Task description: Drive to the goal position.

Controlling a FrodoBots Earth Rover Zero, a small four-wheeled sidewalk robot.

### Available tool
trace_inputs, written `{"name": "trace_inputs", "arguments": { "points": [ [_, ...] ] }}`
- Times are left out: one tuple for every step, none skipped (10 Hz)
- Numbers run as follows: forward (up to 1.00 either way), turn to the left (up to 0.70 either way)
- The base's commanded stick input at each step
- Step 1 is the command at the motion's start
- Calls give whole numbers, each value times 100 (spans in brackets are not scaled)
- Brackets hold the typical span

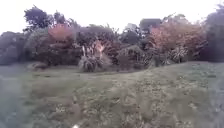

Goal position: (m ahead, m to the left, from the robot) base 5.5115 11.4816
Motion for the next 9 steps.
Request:
{"name": "trace_inputs", "arguments": {
  "points": [
    [100,40],
    [100,40],
    [100,40],
    [100,40],
    [100,40],
    [100,40],
    [100,39],
    [100,29],
    [100,19]
  ]
}}
